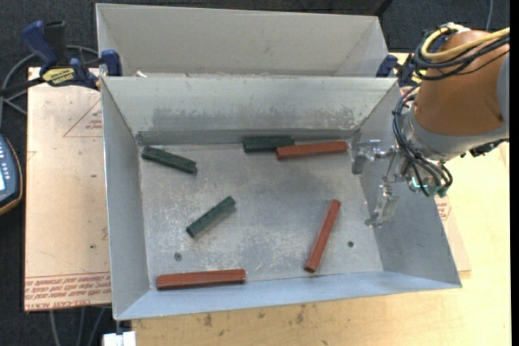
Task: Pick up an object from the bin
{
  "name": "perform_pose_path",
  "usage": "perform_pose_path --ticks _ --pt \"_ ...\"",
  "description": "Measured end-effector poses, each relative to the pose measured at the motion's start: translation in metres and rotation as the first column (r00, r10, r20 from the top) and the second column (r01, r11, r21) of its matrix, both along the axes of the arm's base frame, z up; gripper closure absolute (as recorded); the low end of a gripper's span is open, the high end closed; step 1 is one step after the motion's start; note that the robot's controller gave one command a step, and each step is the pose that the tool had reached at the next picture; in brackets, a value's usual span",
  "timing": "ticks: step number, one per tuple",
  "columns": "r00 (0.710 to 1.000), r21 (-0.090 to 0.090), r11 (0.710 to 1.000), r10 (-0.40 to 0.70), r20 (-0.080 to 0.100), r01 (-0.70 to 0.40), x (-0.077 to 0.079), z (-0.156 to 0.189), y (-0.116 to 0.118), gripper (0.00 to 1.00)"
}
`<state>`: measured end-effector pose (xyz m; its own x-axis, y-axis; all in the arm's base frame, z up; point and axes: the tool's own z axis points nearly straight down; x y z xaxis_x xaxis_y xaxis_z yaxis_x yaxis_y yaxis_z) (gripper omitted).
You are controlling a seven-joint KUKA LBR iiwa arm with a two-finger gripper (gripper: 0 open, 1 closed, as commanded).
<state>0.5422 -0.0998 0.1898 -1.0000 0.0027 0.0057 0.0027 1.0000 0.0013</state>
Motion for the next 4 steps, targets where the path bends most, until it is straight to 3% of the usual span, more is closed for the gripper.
perform_pose_path --ticks 1,2,3,4 --pt "0.890 0.002 0.890 0.456 0.005 -0.456 -0.005 -0.121 0.051 0.00" --pt "0.888 0.001 0.888 0.460 0.007 -0.460 -0.044 -0.082 0.077 0.00" --pt "0.710 -0.001 0.710 0.704 0.007 -0.704 -0.024 -0.121 0.061 0.00" --pt "0.709 -0.001 0.709 0.705 0.008 -0.705 -0.023 -0.119 0.062 1.00"
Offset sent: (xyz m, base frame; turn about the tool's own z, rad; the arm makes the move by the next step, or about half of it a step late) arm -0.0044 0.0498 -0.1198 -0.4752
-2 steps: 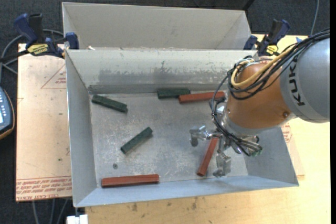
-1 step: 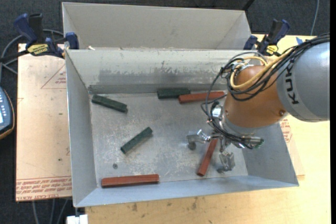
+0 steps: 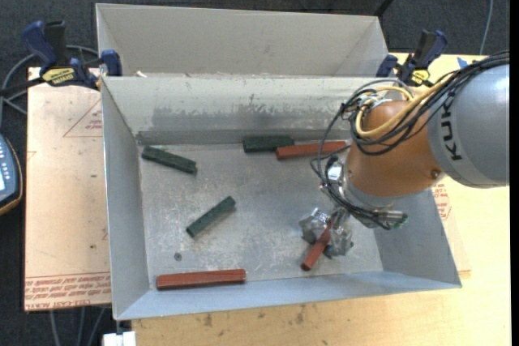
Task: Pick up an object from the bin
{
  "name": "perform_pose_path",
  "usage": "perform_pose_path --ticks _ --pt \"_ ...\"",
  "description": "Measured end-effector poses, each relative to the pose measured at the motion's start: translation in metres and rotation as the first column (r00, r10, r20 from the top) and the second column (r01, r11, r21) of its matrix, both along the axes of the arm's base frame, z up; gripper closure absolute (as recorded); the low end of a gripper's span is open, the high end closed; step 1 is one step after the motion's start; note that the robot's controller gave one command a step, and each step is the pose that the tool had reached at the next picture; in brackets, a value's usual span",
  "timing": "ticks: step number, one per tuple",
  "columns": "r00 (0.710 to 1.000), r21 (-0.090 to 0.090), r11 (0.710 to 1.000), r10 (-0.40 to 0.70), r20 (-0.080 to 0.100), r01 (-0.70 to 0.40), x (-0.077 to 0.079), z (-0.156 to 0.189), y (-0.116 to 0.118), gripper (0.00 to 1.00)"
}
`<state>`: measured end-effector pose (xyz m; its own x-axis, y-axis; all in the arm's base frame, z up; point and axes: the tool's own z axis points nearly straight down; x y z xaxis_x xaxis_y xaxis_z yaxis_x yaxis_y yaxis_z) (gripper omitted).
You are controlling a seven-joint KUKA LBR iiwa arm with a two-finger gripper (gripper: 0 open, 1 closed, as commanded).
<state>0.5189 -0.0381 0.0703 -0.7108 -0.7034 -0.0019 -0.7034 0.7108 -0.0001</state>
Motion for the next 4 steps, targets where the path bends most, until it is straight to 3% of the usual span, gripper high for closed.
perform_pose_path --ticks 1,2,3,4 --pt "0.999 0.001 0.999 -0.054 0.010 0.054 0.080 0.036 -0.007 1.00" --pt "0.999 0.001 0.999 -0.053 0.002 0.053 0.077 0.034 -0.007 0.00" --pt "0.857 0.001 0.857 0.515 -0.001 -0.515 0.033 -0.001 -0.003 0.00" --pt "0.887 -0.004 0.887 0.462 0.008 -0.462 0.092 0.023 -0.016 0.00"
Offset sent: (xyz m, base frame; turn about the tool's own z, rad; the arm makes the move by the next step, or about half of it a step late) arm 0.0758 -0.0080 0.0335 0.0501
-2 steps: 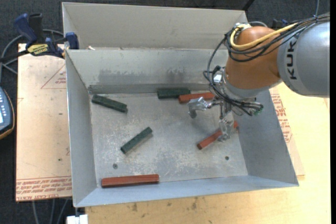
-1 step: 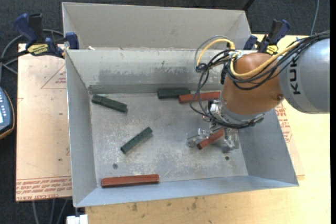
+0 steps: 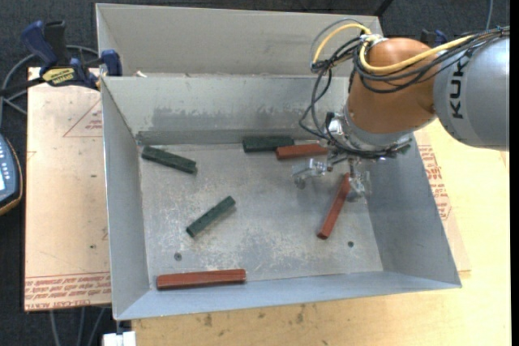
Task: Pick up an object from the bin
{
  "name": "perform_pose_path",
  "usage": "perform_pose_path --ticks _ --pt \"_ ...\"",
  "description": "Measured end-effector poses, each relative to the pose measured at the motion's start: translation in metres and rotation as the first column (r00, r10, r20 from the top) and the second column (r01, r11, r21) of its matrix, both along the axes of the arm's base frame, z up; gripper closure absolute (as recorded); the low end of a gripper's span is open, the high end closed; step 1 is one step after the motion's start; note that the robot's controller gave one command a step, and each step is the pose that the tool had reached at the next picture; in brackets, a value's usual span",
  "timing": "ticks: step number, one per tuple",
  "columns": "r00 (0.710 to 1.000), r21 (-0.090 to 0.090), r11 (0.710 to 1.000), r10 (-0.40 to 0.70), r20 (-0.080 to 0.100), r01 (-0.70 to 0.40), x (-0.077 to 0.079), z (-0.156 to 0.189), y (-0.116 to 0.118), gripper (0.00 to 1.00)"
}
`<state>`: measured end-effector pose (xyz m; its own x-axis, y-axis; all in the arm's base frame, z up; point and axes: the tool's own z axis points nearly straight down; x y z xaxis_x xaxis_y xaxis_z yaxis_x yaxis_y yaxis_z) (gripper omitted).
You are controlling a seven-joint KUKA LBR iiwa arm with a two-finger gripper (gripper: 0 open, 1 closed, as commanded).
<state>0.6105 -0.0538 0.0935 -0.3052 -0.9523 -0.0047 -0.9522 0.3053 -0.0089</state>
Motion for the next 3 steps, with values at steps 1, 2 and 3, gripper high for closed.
perform_pose_path --ticks 1,2,3 --pt "0.915 0.006 0.915 0.403 -0.007 -0.403 0.011 -0.022 -0.049 0.00" --pt "0.915 0.001 0.915 0.404 -0.007 -0.404 0.011 -0.024 -0.051 1.00" --pt "0.899 -0.006 0.899 0.438 0.001 -0.438 0.041 0.130 -0.060 1.00"
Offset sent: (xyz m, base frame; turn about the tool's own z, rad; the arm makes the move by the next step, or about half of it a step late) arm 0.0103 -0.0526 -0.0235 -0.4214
